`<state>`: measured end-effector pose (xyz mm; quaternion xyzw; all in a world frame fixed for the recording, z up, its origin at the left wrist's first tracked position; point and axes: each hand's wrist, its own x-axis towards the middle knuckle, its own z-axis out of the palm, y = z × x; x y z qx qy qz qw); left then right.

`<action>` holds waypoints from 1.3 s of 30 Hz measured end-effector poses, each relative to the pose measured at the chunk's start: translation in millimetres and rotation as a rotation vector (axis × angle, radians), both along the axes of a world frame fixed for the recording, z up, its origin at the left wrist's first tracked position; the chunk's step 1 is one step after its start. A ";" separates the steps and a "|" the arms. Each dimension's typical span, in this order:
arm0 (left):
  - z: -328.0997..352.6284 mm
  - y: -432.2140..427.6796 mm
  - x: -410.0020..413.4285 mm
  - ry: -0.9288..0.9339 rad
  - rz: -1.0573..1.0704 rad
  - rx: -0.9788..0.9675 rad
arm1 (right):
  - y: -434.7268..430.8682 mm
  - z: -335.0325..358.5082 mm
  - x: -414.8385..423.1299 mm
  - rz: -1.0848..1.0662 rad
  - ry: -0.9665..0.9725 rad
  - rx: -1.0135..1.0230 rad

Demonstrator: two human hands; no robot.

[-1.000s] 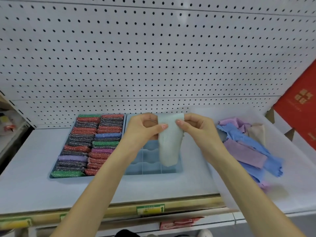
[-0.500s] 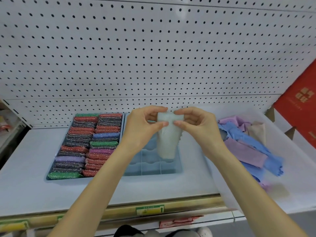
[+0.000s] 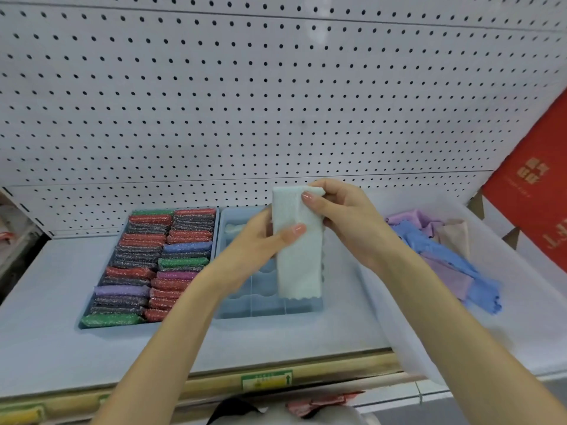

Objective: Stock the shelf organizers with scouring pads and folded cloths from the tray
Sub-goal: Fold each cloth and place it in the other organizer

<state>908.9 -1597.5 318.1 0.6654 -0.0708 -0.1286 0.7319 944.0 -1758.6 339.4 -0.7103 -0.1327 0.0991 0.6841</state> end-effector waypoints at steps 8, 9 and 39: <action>-12.3 -13.8 -17.5 0.105 0.122 -0.147 | 4.8 -18.7 -13.2 -0.163 0.123 -0.042; -12.8 -13.7 -17.9 0.108 0.152 -0.149 | 1.5 -21.3 -17.2 -0.124 0.152 -0.081; -25.3 -12.1 -44.9 0.050 0.142 0.003 | -26.7 -55.3 -55.2 -0.037 -0.063 -0.074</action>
